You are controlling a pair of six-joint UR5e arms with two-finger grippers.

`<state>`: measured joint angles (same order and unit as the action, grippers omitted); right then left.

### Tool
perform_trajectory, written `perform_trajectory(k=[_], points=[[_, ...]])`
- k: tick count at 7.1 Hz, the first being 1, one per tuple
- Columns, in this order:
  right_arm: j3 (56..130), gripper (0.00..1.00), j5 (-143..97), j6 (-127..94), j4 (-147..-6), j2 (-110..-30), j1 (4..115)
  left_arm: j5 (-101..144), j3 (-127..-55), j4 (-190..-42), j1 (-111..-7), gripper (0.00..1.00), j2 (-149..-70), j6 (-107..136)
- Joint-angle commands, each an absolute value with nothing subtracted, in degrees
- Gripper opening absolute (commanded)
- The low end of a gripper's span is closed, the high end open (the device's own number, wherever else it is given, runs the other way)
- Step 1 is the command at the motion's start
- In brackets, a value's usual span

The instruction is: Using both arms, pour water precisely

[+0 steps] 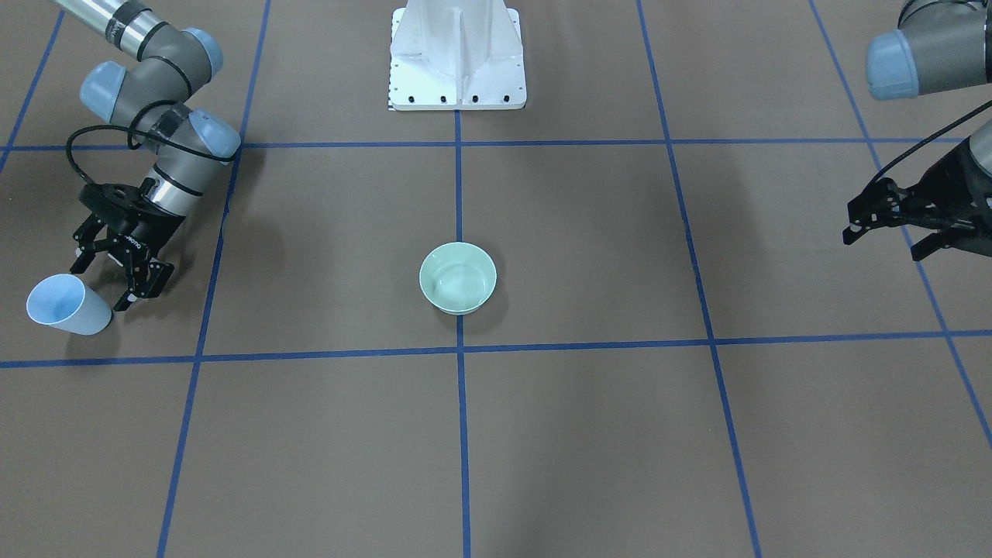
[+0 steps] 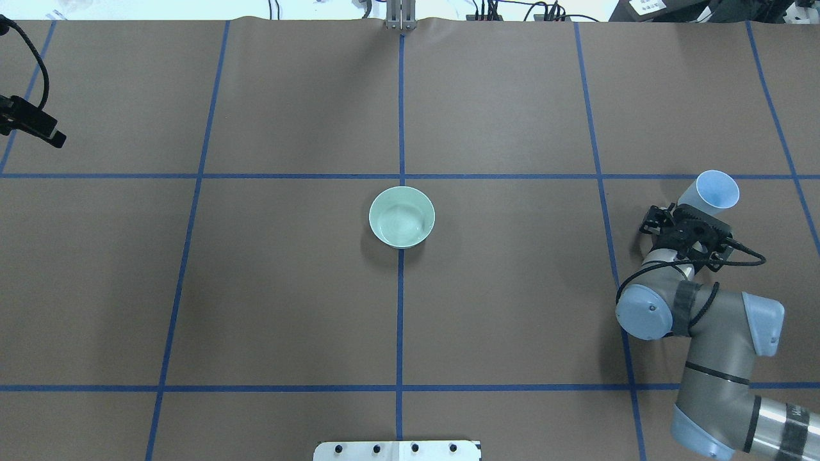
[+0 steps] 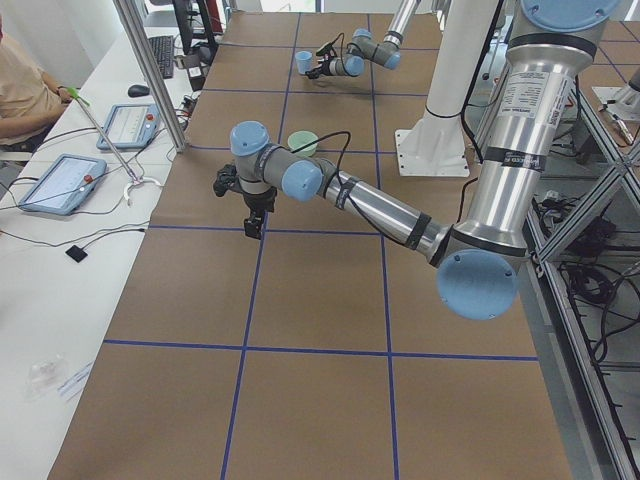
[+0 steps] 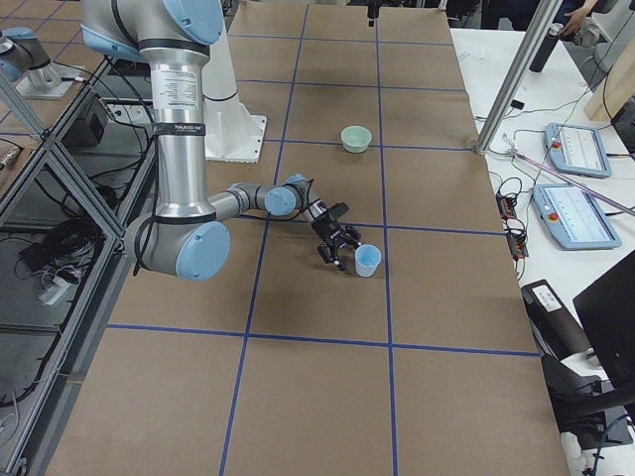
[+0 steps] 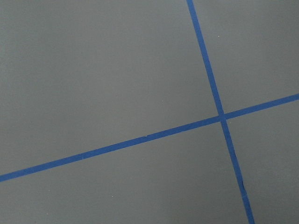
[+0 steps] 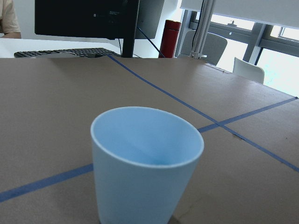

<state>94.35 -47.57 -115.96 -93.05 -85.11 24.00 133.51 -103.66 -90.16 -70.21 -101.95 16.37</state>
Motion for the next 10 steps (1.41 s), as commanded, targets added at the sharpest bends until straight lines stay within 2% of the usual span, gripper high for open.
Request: perform_trajectory(k=[1,3,8,9,10], points=[[89.65,1.0,-46.32,-115.84,-92.99,-80.86,26.36,133.51,-103.89,-90.09,-70.22,1.0,-101.95,16.52],[90.17,1.0,-46.32,-115.14,-92.9,-83.22,27.33,133.51,-103.89,-90.09,-70.14,1.0,-101.95,16.78],[89.74,0.98,-44.74,-115.14,-92.9,-83.32,30.31,133.51,-103.8,-90.09,-70.14,1.0,-101.95,16.87],[89.74,0.59,-44.13,-115.14,-92.9,-83.23,30.76,133.51,-103.8,-90.09,-70.05,1.0,-101.95,16.87],[89.82,0.12,-43.77,-115.14,-92.9,-83.23,30.85,133.51,-103.8,-90.09,-70.05,1.0,-101.95,16.87]])
